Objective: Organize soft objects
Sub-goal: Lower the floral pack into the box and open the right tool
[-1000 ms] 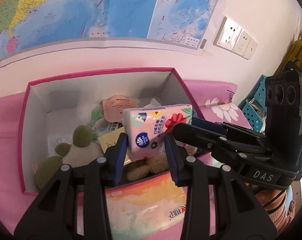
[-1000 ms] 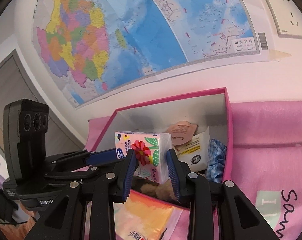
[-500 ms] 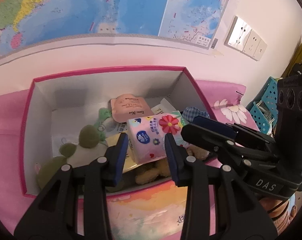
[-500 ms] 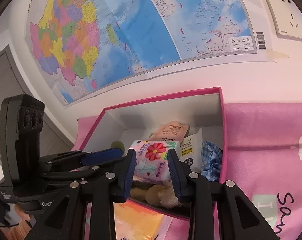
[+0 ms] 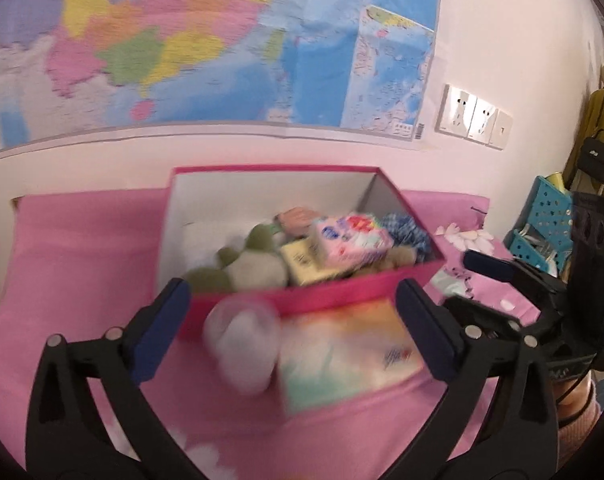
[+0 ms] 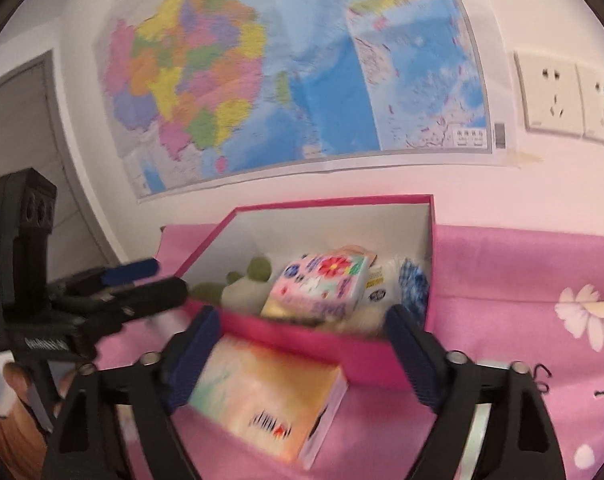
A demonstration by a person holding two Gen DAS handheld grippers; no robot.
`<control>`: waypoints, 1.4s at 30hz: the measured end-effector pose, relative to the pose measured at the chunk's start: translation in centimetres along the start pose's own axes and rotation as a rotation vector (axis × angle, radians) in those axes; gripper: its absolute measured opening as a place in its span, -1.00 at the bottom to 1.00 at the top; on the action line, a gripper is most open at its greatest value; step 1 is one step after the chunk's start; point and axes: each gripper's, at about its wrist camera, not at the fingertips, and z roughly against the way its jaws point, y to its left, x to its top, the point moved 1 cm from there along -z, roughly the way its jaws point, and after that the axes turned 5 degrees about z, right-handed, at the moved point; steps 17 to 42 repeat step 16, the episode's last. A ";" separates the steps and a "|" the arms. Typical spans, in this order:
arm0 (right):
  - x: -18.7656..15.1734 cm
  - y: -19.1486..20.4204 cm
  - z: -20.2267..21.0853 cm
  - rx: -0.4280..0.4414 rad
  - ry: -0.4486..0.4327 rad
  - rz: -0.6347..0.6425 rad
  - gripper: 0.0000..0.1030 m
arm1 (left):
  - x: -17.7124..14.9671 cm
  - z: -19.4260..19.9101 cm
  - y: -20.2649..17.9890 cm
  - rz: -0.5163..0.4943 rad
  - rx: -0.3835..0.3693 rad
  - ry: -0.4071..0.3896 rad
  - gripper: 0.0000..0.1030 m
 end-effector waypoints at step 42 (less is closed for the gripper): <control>-8.0 6.2 2.4 -0.069 0.089 0.081 1.00 | -7.9 2.3 1.9 0.037 0.184 0.079 0.99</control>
